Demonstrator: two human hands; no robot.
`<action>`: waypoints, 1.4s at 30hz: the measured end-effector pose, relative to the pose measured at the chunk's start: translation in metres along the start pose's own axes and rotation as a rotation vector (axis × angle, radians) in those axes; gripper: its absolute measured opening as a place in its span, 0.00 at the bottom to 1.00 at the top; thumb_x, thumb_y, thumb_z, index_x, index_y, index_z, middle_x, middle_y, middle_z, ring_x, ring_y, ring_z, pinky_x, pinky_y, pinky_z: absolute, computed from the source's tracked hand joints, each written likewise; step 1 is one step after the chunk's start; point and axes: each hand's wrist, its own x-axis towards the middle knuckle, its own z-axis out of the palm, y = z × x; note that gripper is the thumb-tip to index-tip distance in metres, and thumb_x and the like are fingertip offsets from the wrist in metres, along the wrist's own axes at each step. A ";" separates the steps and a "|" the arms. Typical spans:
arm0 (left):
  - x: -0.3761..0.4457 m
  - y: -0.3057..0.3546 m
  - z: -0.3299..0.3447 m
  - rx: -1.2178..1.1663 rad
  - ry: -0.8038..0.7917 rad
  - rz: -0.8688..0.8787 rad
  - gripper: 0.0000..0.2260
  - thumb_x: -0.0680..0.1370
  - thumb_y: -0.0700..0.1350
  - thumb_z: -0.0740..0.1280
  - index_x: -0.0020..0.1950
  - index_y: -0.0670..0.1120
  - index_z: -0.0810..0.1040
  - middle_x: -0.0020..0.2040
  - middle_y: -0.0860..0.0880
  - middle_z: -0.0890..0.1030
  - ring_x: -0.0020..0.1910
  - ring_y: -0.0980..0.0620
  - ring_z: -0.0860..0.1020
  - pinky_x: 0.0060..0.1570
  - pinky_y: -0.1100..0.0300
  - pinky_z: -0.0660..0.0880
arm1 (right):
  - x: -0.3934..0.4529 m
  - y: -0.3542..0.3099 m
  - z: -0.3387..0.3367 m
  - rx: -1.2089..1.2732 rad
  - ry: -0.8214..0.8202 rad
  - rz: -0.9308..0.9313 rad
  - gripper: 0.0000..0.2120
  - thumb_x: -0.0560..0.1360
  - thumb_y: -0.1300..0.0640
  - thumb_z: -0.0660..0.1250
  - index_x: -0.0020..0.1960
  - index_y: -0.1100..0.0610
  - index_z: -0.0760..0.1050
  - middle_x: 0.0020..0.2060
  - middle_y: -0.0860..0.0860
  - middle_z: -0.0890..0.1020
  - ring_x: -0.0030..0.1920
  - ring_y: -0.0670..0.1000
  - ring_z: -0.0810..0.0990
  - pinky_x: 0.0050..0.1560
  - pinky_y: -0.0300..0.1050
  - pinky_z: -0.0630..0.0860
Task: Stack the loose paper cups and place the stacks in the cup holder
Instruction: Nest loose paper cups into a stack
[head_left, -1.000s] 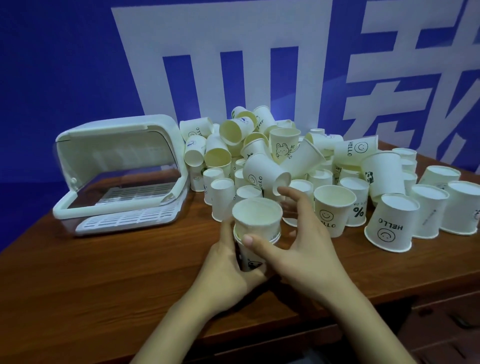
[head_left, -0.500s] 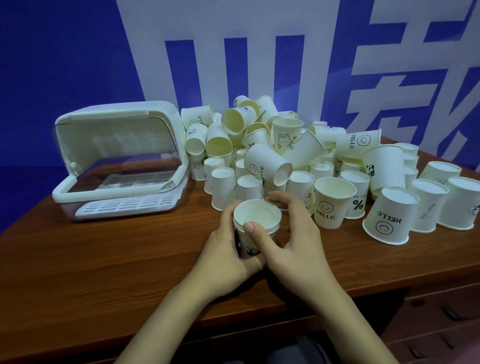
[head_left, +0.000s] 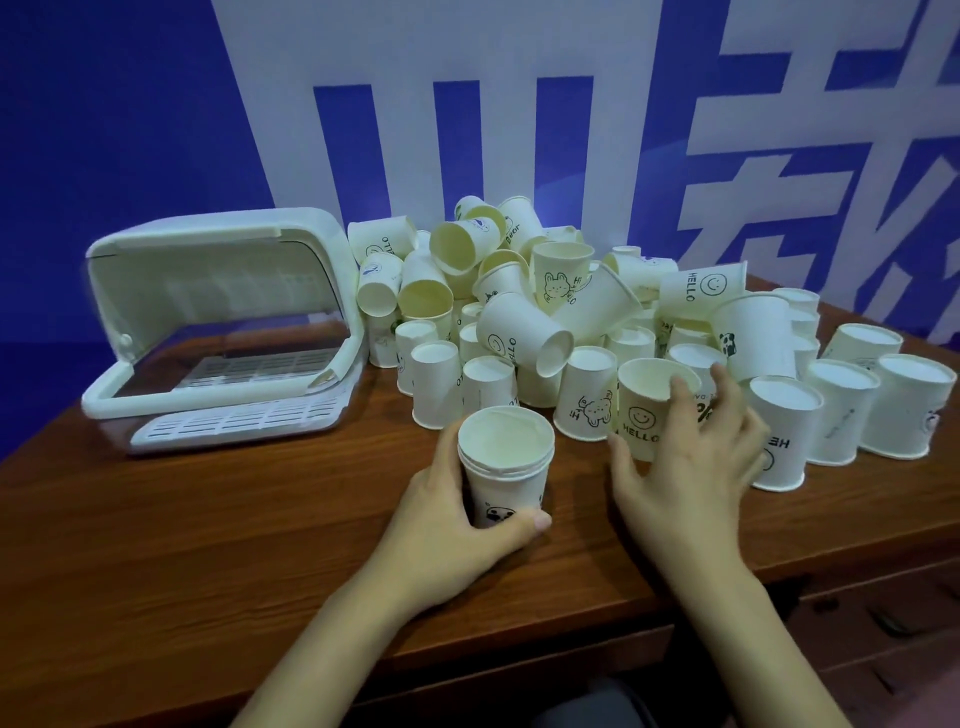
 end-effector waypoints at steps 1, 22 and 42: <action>0.000 0.000 0.000 -0.001 0.000 0.002 0.38 0.68 0.54 0.83 0.71 0.64 0.66 0.61 0.77 0.75 0.61 0.75 0.73 0.54 0.80 0.67 | 0.000 0.001 0.000 0.011 0.015 -0.011 0.26 0.71 0.57 0.77 0.65 0.61 0.75 0.78 0.64 0.61 0.70 0.62 0.60 0.67 0.68 0.63; 0.001 -0.002 -0.001 -0.014 -0.013 -0.013 0.38 0.69 0.55 0.83 0.73 0.61 0.67 0.61 0.69 0.79 0.62 0.72 0.75 0.56 0.77 0.69 | -0.002 -0.015 -0.006 0.516 -0.386 0.205 0.43 0.71 0.53 0.80 0.79 0.53 0.61 0.57 0.46 0.80 0.56 0.47 0.79 0.59 0.43 0.73; 0.005 -0.004 0.001 0.015 0.023 0.003 0.32 0.68 0.61 0.80 0.69 0.61 0.72 0.63 0.64 0.79 0.62 0.68 0.76 0.60 0.70 0.73 | 0.000 -0.079 -0.036 0.907 -0.133 0.041 0.20 0.70 0.39 0.77 0.57 0.47 0.80 0.51 0.42 0.85 0.55 0.43 0.83 0.57 0.48 0.79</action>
